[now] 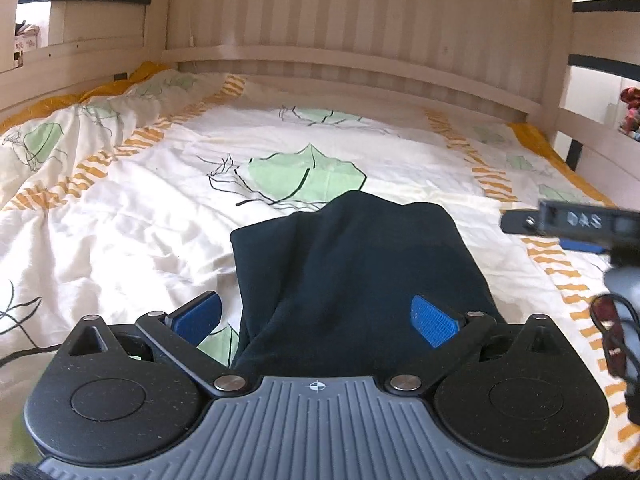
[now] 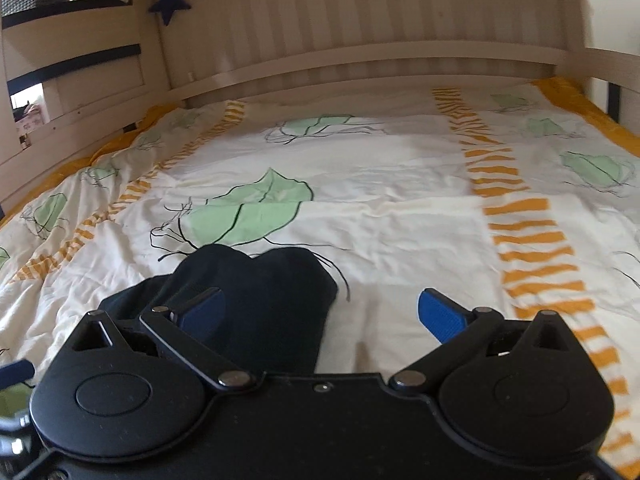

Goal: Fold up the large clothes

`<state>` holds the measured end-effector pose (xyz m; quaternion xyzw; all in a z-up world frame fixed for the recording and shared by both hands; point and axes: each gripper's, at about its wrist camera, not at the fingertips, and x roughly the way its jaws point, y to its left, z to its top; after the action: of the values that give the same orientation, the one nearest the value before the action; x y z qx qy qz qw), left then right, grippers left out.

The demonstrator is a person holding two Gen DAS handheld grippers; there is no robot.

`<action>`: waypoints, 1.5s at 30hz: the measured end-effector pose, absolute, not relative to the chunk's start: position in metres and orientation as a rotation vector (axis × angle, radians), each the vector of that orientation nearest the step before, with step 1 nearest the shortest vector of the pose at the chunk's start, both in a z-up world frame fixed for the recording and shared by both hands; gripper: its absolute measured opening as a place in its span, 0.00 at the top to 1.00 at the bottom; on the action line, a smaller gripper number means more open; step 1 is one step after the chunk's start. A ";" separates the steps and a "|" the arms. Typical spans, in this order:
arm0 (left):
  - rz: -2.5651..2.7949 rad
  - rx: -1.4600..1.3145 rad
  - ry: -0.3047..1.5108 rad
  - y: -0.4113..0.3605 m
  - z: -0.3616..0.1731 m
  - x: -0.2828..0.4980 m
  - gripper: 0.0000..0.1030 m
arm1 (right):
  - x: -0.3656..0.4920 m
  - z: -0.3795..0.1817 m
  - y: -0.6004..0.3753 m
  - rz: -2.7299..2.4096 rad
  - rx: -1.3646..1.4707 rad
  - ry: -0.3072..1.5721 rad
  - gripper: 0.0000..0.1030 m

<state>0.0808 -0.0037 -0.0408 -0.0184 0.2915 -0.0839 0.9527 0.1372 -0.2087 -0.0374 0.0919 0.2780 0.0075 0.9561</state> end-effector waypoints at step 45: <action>-0.060 0.017 0.841 -0.005 -0.026 0.046 0.00 | 0.009 -0.030 -0.177 -0.072 0.130 0.664 0.00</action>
<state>0.0462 -0.0049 -0.0259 0.0085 0.4082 -0.0290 0.9124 0.0085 -0.1769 -0.0299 0.0637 0.3255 -0.0352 0.9427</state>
